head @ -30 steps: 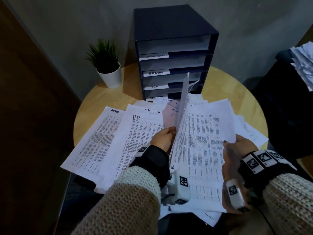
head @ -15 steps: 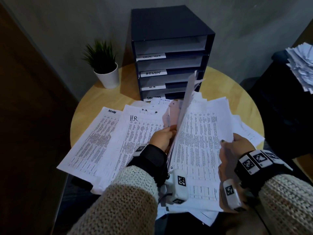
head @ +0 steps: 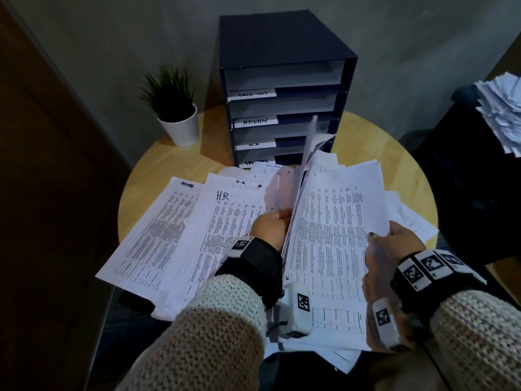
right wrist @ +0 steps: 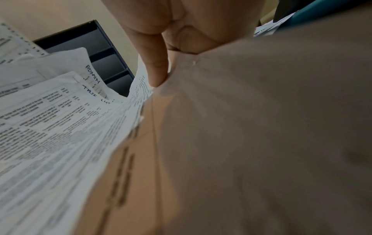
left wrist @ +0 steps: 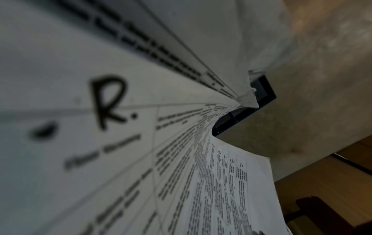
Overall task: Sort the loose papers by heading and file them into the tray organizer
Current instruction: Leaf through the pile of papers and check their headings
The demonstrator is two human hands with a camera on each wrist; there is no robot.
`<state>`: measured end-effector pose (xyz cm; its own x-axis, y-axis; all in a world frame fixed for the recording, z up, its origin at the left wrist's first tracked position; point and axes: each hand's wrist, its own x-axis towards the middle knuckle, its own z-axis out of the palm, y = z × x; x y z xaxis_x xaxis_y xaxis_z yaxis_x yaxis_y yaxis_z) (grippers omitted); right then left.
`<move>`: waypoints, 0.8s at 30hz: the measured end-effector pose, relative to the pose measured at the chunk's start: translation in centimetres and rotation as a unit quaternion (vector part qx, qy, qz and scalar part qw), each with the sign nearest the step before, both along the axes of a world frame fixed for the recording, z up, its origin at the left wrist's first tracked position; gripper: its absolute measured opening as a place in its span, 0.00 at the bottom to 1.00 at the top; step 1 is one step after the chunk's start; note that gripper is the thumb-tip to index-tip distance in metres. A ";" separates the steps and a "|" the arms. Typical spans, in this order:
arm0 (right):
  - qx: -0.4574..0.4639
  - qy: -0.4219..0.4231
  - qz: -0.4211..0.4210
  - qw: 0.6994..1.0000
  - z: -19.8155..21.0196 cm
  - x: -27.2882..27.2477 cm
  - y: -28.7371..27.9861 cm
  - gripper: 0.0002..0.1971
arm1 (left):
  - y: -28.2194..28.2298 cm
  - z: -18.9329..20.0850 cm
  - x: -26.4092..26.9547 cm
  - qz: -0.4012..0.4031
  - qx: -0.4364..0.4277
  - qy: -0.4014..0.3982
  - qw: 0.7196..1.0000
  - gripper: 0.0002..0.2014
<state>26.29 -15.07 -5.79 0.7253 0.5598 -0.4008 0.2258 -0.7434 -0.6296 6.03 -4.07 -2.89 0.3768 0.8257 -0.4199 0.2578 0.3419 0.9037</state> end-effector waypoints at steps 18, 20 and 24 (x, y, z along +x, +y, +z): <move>-0.005 -0.015 -0.004 1.000 -0.2 -0.3 0.1 0.18 | 3.1 9.0 -4.3 0.224 0.372 -0.075 0.898 0.18; 0.004 -0.013 -0.010 1.000 -0.2 -0.3 0.0 0.16 | 2.5 10.7 -4.3 0.184 0.431 -0.093 0.878 0.20; 0.021 -0.003 -0.015 1.000 -0.3 -0.5 -0.1 0.14 | 0.9 11.3 -4.0 0.092 0.461 -0.141 0.871 0.20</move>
<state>25.78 -15.13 -6.06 0.7439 0.5545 -0.3730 0.2081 -0.7226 -0.6592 1.99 -3.21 8.36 0.1833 0.8198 0.5426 -0.0021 -0.5516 0.8341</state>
